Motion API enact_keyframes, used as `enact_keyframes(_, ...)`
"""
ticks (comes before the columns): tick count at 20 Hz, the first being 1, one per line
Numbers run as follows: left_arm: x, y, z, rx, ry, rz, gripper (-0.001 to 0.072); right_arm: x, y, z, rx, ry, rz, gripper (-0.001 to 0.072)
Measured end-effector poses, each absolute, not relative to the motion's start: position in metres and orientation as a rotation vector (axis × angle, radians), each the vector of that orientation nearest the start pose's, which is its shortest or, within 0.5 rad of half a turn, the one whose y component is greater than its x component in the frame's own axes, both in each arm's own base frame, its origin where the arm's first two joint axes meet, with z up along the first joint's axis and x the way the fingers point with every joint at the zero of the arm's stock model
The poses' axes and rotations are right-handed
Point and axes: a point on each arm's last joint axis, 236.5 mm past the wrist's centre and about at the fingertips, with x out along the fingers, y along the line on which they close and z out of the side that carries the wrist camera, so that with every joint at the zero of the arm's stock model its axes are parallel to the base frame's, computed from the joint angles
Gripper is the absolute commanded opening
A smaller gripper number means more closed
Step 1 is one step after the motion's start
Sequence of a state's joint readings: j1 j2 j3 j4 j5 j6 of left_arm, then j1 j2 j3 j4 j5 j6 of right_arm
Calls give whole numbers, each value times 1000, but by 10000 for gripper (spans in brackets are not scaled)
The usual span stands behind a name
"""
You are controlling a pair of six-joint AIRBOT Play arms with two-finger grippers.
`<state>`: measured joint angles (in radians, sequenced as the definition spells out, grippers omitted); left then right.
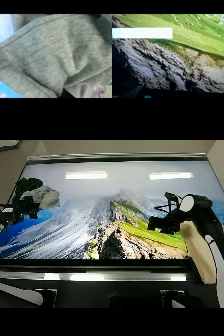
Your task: Fold the shirts.
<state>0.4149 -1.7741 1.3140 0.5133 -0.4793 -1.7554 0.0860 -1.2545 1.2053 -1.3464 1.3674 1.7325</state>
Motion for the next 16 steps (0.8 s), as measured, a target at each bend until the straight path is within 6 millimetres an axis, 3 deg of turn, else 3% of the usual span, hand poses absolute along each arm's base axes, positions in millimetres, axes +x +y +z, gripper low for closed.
enact_keyframes(3,568,135,7,-1292,541,289,27,344,68,44,201,1384,84,685)
enact_keyframes(6,561,103,107,-1078,443,110,27,352,42,78,101,1273,27,684)
enact_keyframes(9,529,35,221,-877,330,-107,27,355,22,119,35,1147,-26,684)
enact_keyframes(12,474,-52,307,-734,247,-327,27,345,11,156,15,1039,-51,680)
enact_keyframes(14,431,-111,343,-670,222,-477,26,334,7,176,18,989,-64,669)
enact_keyframes(16,397,-160,359,-616,225,-603,26,321,4,192,23,952,-71,669)
